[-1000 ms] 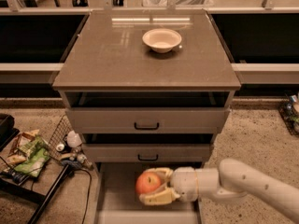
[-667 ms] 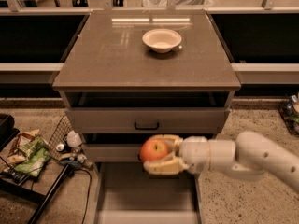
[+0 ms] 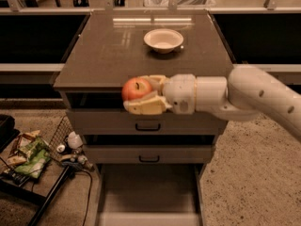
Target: Pick apple from bottom drawer and place on counter
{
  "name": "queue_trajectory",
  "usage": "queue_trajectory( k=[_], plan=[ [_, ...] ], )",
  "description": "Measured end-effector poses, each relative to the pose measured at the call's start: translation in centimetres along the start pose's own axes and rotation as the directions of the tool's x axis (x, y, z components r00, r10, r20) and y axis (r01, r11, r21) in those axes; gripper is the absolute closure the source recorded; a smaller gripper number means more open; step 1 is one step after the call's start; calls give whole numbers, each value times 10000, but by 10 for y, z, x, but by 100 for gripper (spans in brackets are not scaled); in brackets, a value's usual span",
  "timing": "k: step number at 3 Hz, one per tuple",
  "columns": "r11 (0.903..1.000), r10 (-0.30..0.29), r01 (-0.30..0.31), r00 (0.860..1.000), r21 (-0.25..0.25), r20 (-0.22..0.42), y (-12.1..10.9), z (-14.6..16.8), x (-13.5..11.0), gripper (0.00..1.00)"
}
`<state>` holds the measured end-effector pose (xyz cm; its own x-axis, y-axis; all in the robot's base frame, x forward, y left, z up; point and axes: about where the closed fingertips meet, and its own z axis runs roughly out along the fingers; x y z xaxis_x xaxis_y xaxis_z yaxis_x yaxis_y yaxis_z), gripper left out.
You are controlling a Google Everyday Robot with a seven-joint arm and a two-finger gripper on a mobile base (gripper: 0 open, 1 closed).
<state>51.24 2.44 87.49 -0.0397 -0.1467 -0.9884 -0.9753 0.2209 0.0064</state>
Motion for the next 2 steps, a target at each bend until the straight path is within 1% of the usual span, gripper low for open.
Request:
queue_trajectory(
  k=[1, 2],
  plan=[
    [9985, 75, -64, 9998, 541, -203, -55, 44, -24, 100],
    [9925, 545, -509, 9981, 1112, -295, -115, 97, -19, 100]
  ],
)
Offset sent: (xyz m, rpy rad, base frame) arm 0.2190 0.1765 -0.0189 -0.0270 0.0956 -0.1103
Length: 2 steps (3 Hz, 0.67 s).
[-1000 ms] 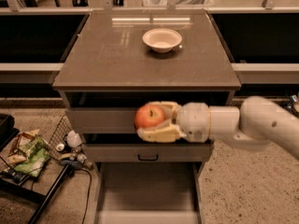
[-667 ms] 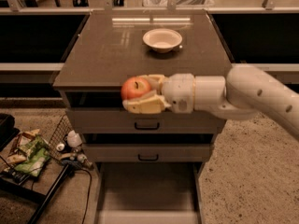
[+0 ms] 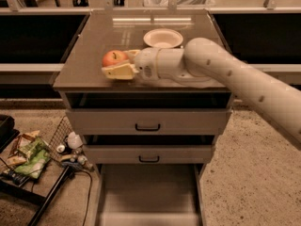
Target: Pick apple from bottom drawer and place on counter
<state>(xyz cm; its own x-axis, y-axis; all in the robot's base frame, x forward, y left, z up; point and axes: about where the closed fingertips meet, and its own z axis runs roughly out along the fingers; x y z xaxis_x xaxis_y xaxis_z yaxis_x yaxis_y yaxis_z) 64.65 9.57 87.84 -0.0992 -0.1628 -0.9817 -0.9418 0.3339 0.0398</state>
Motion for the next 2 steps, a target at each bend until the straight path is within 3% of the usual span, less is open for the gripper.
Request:
queue_trajectory(
  k=[1, 2],
  plan=[
    [9990, 432, -429, 9988, 128, -241, -37, 67, 12, 100],
    [9978, 660, -656, 9954, 76, -694, -52, 124, 28, 100]
  ],
)
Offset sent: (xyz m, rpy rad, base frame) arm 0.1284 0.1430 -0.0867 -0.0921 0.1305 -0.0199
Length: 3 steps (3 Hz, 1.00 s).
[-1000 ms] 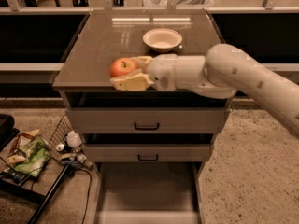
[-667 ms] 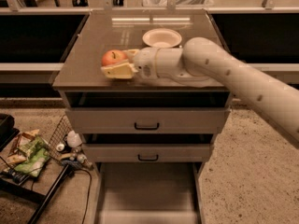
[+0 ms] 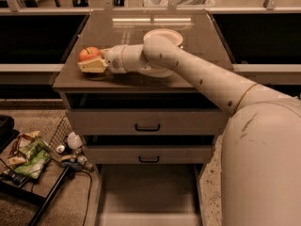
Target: Pick apple from bottom drawer and place on counter
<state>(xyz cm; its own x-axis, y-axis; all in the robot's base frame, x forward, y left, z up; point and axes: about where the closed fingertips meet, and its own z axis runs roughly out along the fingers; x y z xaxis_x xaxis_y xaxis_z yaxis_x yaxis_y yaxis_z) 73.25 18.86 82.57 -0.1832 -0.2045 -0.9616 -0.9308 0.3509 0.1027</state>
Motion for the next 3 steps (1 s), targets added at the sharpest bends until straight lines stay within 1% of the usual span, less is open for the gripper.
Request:
queue_trajectory(
  k=[1, 3],
  plan=[
    [10000, 0, 0, 10000, 0, 0, 0, -1, -3, 82],
    [10000, 0, 0, 10000, -1, 0, 0, -1, -3, 36]
  ],
)
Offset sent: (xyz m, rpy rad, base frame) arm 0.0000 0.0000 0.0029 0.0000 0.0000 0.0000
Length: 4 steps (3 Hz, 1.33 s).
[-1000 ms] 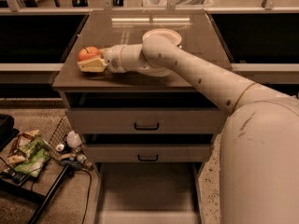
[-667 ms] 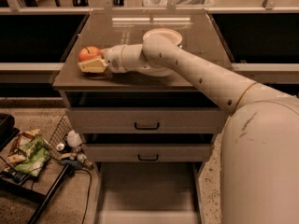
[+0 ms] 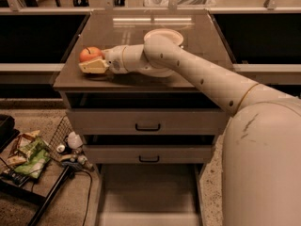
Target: Pick apple from bottom drawer and place on counter
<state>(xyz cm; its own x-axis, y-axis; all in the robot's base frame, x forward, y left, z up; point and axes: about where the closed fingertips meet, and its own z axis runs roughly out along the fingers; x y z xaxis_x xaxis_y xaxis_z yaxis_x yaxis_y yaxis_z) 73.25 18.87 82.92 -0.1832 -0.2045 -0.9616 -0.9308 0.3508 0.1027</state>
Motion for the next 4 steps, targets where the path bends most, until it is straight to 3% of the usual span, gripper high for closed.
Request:
queue_trajectory(
  k=[1, 2, 3, 4],
  plan=[
    [10000, -1, 1, 10000, 0, 0, 0, 0, 0, 12],
    [9996, -193, 193, 9998, 192, 17, -1, -10, -12, 0],
    [9960, -635, 654, 9975, 611, -324, -2, -30, -33, 0],
    [9824, -1168, 1300, 9879, 1341, -1023, 0, -83, -53, 0]
  ],
)
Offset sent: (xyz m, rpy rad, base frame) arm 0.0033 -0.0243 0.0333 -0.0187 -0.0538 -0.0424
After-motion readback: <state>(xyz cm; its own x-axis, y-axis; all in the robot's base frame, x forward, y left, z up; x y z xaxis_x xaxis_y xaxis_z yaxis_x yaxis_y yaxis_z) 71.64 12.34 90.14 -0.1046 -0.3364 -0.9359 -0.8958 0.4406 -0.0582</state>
